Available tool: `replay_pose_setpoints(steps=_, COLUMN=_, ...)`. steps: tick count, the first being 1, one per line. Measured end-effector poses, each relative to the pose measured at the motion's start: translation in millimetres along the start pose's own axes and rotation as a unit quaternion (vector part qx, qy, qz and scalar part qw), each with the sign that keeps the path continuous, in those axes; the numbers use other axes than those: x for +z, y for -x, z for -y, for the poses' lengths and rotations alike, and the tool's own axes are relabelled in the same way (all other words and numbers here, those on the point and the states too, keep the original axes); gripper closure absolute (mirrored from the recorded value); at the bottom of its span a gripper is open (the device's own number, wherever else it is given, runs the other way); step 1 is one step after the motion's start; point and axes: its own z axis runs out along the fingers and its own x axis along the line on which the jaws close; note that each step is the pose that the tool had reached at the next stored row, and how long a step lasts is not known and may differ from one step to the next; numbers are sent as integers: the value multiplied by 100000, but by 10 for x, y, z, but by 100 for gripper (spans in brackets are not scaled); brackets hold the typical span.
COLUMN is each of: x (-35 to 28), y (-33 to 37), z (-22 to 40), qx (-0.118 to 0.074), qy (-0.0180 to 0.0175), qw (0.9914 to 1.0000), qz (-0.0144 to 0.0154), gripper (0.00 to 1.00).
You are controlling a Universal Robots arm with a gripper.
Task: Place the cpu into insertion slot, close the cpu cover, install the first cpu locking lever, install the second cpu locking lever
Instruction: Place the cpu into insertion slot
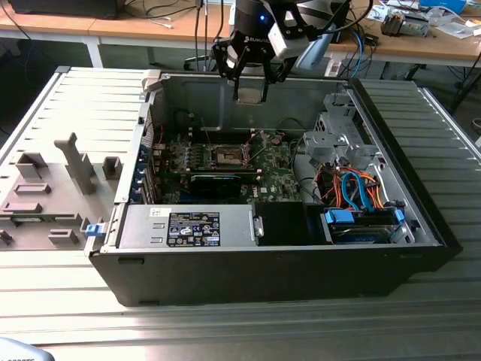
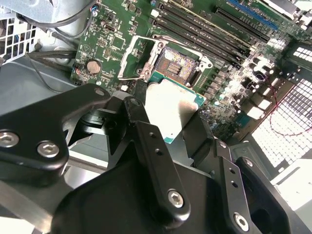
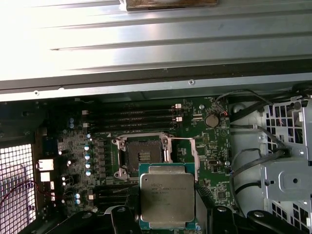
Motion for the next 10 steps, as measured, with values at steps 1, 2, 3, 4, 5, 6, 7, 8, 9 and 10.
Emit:
replay_pose_setpoints(steps=1, x=0, y=0, z=0, qx=32, qy=2, qw=100000, qz=3, gripper=45)
replay_pose_setpoints(steps=2, x=0, y=0, z=0, qx=53, qy=3, qw=100000, qz=1, gripper=45)
replay_pose_setpoints(steps=3, x=0, y=0, z=0, qx=88, qy=1, qw=100000, qz=2, gripper=45)
replay_pose_setpoints(steps=4, x=0, y=0, z=0, qx=112, qy=2, qw=100000, qz=1, gripper=45)
replay_pose_setpoints(steps=5, x=0, y=0, z=0, qx=134, qy=3, qw=100000, qz=0, gripper=45)
replay_pose_setpoints(steps=6, x=0, y=0, z=0, qx=165, qy=3, qw=100000, qz=0, gripper=45)
replay_pose_setpoints(steps=7, x=0, y=0, z=0, qx=186, qy=4, qw=100000, qz=0, gripper=45)
replay_pose_setpoints(steps=8, x=0, y=0, z=0, qx=217, qy=4, qw=100000, qz=2, gripper=45)
replay_pose_setpoints(steps=9, x=0, y=0, z=0, qx=237, qy=6, qw=100000, qz=3, gripper=45)
replay_pose_setpoints(steps=10, x=0, y=0, z=0, qx=260, qy=4, qw=100000, qz=2, gripper=45)
